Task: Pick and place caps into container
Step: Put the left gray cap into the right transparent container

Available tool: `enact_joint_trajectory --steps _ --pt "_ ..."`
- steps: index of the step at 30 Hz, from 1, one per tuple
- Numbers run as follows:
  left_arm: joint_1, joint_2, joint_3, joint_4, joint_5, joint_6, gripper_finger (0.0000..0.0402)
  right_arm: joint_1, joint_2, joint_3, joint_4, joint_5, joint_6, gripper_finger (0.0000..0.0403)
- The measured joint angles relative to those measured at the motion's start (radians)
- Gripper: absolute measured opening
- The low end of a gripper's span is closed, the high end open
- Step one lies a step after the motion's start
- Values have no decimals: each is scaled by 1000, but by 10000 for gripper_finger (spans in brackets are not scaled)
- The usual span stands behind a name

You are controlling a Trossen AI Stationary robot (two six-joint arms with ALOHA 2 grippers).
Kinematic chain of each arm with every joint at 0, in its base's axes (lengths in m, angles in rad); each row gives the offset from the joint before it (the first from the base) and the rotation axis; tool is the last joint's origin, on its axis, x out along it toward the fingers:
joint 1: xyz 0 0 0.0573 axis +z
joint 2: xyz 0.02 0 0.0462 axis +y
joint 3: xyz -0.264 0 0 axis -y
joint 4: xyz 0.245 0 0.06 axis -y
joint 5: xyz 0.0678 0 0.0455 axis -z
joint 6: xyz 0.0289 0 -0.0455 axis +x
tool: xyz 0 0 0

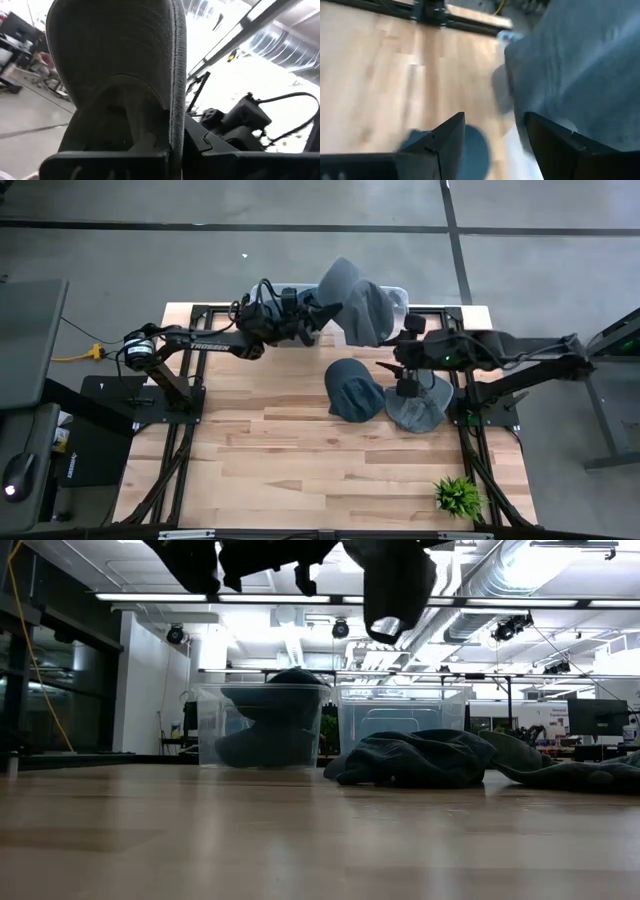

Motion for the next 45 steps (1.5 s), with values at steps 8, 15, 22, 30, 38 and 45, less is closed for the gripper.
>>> enact_joint_trajectory --steps 8,15,22,30,38,45 --pt "-2 0 0 -114 143 172 3 50 5 -47 179 377 -116 205" --pt "-1 0 0 -186 172 268 3 37 4 -20 192 358 4 205" --pt "-2 0 0 -274 174 313 3 20 -24 -19 203 286 38 204" --pt "-2 0 0 -250 163 327 3 18 -57 -17 123 243 171 205" --pt "-1 0 25 -184 160 336 3 -12 -18 -22 29 218 265 226" --pt "-2 0 84 -243 176 364 3 -12 -18 -22 -4 290 253 253"
